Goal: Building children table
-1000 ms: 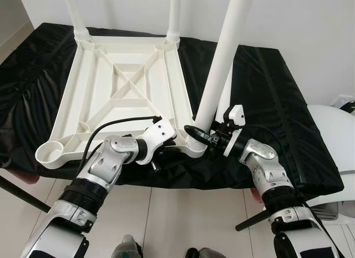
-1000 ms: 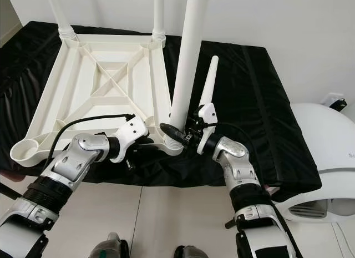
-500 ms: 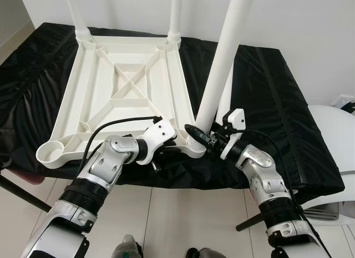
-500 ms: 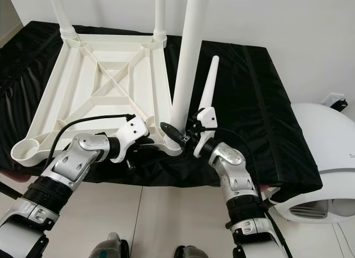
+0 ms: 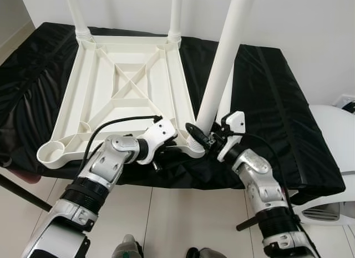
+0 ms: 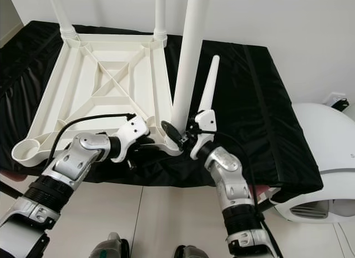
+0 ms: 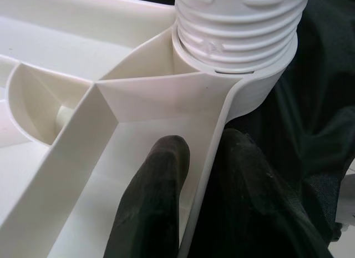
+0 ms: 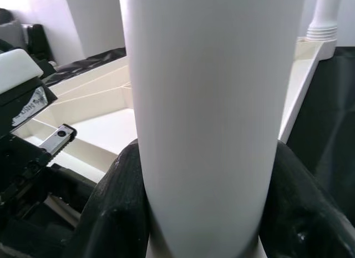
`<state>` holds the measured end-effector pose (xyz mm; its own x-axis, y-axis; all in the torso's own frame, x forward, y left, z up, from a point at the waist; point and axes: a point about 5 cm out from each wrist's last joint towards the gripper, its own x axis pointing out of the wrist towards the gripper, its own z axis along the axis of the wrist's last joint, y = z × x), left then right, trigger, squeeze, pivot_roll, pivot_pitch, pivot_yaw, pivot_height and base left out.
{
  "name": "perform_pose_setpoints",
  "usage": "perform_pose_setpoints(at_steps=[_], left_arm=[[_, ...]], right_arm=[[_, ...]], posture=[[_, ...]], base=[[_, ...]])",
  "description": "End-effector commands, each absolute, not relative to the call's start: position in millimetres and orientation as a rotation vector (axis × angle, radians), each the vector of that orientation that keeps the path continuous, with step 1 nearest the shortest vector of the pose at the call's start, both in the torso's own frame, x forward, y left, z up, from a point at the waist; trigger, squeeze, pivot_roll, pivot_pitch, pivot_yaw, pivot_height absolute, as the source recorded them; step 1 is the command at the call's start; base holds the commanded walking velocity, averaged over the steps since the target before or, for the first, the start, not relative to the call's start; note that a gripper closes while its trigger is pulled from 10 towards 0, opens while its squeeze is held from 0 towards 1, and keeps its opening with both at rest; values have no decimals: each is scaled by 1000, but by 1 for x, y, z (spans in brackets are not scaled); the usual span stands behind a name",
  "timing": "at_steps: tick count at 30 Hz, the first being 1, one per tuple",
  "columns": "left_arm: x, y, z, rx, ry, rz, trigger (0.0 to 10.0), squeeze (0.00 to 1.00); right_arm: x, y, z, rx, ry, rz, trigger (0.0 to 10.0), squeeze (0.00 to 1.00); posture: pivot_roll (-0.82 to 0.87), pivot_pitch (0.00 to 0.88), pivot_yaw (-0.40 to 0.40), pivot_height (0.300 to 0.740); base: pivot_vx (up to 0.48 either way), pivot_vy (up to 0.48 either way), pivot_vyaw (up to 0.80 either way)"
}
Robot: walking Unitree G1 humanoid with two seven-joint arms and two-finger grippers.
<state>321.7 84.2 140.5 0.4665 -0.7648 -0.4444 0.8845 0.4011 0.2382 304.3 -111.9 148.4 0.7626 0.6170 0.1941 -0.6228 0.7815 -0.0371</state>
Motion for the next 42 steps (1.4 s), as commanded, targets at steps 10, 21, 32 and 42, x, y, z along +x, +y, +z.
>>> perform_pose_setpoints(at_steps=[10,21,32,42], left_arm=[[335,91,160,492,226,-918,10000,0],[337,91,162,489,227,-898,10000,0],[337,92,162,491,230,-892,10000,0],[337,93,162,490,232,-889,10000,0]], right_arm=[[297,-92,154,6,-251,523,10000,0],[297,-77,151,-31,-235,391,10000,0],[303,-63,149,-45,-200,202,10000,0],[300,-64,145,-43,-193,185,10000,0]], posture=[[71,70,-45,740],[72,71,-45,740],[78,77,-45,740],[75,76,-49,740]], base=[[0,0,0],[0,0,0],[0,0,0],[0,0,0]])
